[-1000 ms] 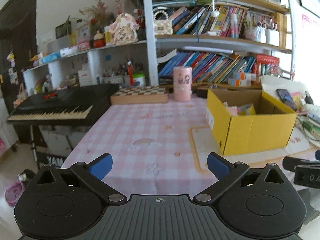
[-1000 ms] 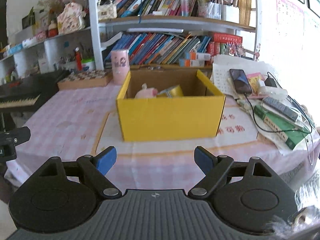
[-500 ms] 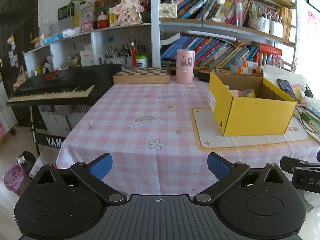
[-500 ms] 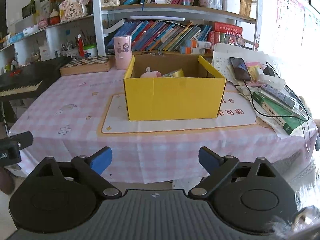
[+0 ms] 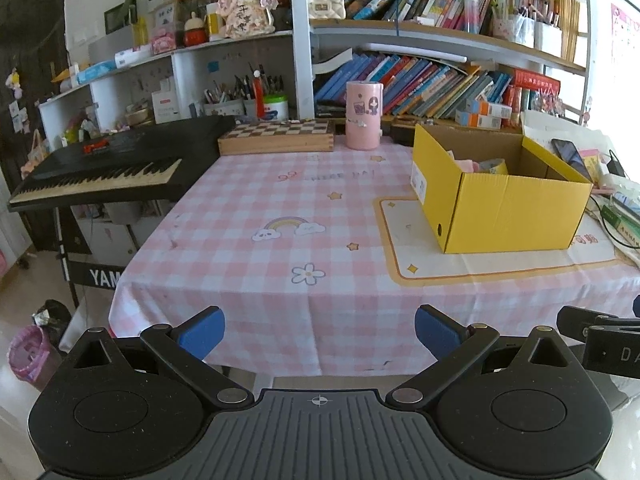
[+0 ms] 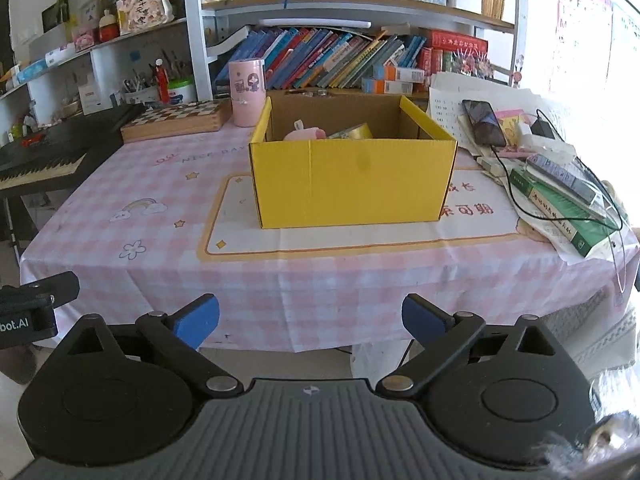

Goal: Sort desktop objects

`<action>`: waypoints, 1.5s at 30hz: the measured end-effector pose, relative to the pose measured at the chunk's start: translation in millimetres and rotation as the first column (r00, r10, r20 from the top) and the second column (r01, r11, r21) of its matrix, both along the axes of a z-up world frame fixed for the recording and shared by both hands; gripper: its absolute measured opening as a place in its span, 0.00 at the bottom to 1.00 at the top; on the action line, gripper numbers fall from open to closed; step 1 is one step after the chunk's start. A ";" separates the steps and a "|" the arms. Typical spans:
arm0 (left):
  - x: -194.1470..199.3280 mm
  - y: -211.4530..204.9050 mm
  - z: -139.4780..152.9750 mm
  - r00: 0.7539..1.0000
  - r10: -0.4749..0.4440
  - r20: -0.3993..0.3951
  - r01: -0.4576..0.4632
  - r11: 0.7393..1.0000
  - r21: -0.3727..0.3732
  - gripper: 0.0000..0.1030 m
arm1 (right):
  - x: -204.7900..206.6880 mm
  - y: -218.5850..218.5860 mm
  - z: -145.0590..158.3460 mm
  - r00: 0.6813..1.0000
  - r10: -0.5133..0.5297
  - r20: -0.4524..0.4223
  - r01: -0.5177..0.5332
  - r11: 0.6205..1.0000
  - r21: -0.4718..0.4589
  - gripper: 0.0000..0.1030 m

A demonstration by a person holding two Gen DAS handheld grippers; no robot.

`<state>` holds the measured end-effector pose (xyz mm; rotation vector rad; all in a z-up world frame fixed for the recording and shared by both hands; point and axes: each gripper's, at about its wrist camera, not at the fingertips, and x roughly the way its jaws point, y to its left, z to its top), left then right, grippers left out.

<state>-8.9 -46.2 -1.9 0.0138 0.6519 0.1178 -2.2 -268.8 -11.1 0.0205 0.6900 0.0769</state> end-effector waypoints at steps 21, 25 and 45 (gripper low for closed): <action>-1.2 0.8 -3.5 1.000 0.002 -0.010 -0.002 1.000 -0.006 0.99 | 0.3 2.2 -2.8 1.000 0.014 -0.022 -0.014 1.000 0.006 0.97; -1.8 2.4 -3.0 1.000 0.006 -0.009 -0.006 1.000 -0.010 0.99 | -0.8 3.5 -3.1 1.000 0.016 -0.024 -0.016 1.000 0.005 0.97; -1.6 4.4 -4.2 1.000 0.000 -0.018 -0.001 1.000 -0.027 0.99 | 1.8 6.3 -6.1 0.998 0.033 -0.049 -0.033 0.999 0.005 0.97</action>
